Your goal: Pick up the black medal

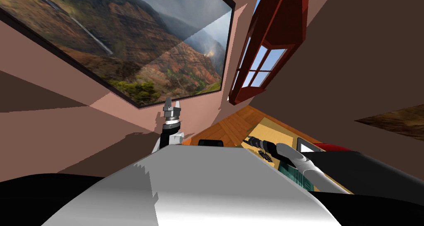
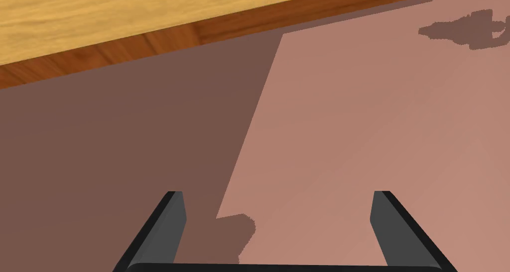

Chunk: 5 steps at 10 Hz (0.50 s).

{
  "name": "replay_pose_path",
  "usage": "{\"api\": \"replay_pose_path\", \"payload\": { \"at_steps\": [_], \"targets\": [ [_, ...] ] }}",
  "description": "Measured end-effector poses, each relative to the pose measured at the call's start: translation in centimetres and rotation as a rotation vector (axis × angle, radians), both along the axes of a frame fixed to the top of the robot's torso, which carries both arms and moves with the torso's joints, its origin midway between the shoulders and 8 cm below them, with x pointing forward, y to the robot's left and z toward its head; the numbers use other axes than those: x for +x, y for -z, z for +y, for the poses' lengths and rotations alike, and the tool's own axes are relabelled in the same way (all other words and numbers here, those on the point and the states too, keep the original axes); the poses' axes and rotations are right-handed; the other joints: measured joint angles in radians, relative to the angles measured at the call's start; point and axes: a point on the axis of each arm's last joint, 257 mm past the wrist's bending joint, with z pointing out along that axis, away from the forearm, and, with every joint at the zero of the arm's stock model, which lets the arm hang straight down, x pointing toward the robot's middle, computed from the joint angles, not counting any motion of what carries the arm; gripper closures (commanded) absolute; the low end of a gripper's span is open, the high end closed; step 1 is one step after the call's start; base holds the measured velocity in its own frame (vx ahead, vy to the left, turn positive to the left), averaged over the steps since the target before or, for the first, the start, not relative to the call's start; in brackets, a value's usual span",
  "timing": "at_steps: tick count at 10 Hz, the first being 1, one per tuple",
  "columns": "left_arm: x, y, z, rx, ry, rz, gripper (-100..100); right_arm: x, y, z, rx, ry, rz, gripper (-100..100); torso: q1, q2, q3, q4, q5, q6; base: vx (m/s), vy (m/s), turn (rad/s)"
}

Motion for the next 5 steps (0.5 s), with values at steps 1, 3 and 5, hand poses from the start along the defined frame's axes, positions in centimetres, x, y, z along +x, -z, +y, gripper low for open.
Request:
{"api": "replay_pose_path", "payload": {
  "at_steps": [1, 3, 5],
  "targets": [
    [0.0, 0.0, 0.0, 0.000, 0.000, 0.000, 0, -2.1, 1.1, -1.6, -0.043, -0.004, 0.051, -100, 0.000, 0.000, 0.000, 0.000, 0.000, 0.000, 0.004, -0.019, 0.082],
    [0.0, 0.0, 0.0, 0.000, 0.000, 0.000, 0, -4.8, 2.0, -4.2, -0.097, -0.002, 0.118, -100, 0.000, 0.000, 0.000, 0.000, 0.000, 0.000, 0.003, -0.016, 0.149],
    [0.0, 0.0, 0.0, 0.000, 0.000, 0.000, 0, -9.3, 3.9, -7.5, -0.169, -0.007, 0.216, -100, -0.001, 0.000, 0.000, 0.000, 0.000, 0.000, 0.002, -0.022, 0.083]
  ]
}}
